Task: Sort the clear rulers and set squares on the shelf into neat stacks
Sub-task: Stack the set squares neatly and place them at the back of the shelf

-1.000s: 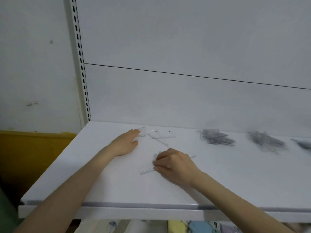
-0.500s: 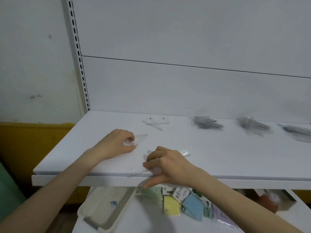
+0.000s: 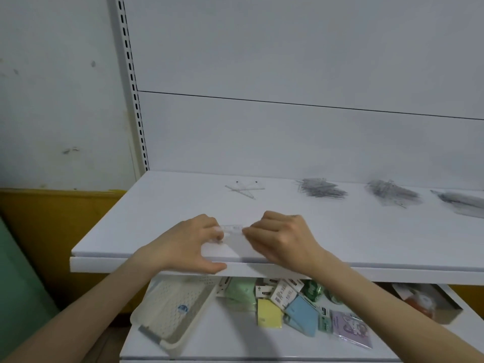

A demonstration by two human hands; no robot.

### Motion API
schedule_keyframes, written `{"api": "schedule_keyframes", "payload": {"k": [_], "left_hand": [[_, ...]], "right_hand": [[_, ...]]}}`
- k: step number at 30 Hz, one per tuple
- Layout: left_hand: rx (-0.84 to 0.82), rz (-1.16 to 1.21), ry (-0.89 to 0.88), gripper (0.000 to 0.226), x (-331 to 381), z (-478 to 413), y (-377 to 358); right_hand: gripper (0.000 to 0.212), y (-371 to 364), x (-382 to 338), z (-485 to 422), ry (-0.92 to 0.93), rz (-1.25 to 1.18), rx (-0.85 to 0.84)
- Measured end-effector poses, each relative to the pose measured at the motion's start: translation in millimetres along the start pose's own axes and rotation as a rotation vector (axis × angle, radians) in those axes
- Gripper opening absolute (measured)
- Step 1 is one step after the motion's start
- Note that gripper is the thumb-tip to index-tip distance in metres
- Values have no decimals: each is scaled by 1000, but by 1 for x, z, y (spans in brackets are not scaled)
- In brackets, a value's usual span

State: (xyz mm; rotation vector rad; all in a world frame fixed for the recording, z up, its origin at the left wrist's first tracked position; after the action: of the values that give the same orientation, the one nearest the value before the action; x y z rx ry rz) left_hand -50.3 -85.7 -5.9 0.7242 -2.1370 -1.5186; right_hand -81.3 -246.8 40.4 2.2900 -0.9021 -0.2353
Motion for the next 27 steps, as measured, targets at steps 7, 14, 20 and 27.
{"api": "schedule_keyframes", "payload": {"k": [7, 14, 20, 27], "left_hand": [[102, -247, -350, 16, 48, -1, -4], [669, 199, 68, 9, 23, -13, 55], [919, 585, 322, 14, 11, -17, 63], [831, 963, 311, 14, 13, -33, 38]], "right_hand": [[16, 20, 30, 0, -89, 7, 135], [7, 48, 38, -4, -137, -72, 238], [11, 67, 19, 12, 50, -7, 261], [25, 51, 46, 37, -313, -458, 88]]}}
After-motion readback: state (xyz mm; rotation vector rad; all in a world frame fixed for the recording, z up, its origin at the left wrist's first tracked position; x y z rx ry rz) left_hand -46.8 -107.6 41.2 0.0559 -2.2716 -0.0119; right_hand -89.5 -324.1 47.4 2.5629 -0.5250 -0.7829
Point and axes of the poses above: each hand's wrist, its own z-axis away from the middle knuckle, its own y-axis out of the back of the hand, x = y × z, the point moved 7 cm from there along -z, towards the middle knuckle, and after that the axes turned 14 degrees about -y, right-handed, at the moved point
